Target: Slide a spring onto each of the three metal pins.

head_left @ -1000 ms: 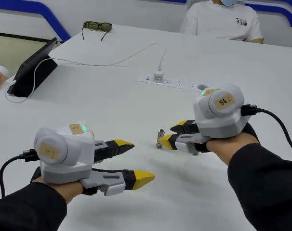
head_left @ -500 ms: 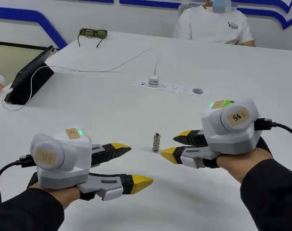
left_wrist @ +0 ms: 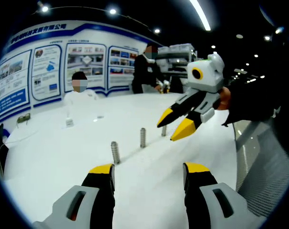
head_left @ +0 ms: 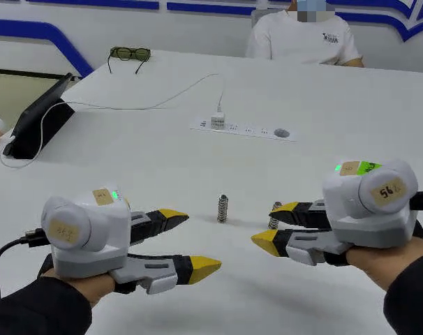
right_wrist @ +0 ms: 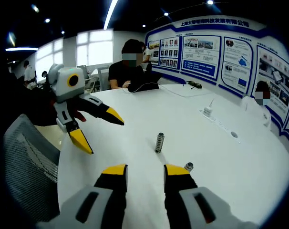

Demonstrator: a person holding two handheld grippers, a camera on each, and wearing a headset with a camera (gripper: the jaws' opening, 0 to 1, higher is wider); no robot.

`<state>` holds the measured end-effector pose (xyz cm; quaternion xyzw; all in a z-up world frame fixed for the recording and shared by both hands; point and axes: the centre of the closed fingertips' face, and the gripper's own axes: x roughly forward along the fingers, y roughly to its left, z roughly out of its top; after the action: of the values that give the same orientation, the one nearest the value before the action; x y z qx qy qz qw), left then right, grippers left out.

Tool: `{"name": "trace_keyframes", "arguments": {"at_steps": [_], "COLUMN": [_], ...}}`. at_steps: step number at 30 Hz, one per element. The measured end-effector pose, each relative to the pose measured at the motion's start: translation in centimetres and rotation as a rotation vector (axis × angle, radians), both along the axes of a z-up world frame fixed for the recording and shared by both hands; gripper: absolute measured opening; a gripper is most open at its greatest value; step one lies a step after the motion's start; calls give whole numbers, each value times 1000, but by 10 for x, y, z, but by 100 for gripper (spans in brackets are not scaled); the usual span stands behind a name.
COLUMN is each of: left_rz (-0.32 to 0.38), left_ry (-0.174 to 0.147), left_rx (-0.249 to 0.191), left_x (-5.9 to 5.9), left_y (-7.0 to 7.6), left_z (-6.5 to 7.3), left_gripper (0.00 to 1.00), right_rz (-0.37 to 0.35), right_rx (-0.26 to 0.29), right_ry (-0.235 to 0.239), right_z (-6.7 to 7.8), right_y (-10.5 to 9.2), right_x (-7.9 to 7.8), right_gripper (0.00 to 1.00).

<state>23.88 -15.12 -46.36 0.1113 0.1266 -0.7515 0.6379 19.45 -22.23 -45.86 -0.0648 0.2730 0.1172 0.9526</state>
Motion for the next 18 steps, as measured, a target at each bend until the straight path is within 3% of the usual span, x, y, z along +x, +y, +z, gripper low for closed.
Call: {"name": "trace_keyframes", "arguments": {"at_steps": [18], "left_rz": [-9], "left_ry": [-3], "left_rx": [6], "left_x": [-5], "left_y": [-2], "left_z": [0], "left_gripper": [60], "right_rz": [-107], "right_rx": [11], "right_ry": [-4], "right_z": [-4], "right_y": [-38], "right_x": [-54], "right_gripper": [35]}}
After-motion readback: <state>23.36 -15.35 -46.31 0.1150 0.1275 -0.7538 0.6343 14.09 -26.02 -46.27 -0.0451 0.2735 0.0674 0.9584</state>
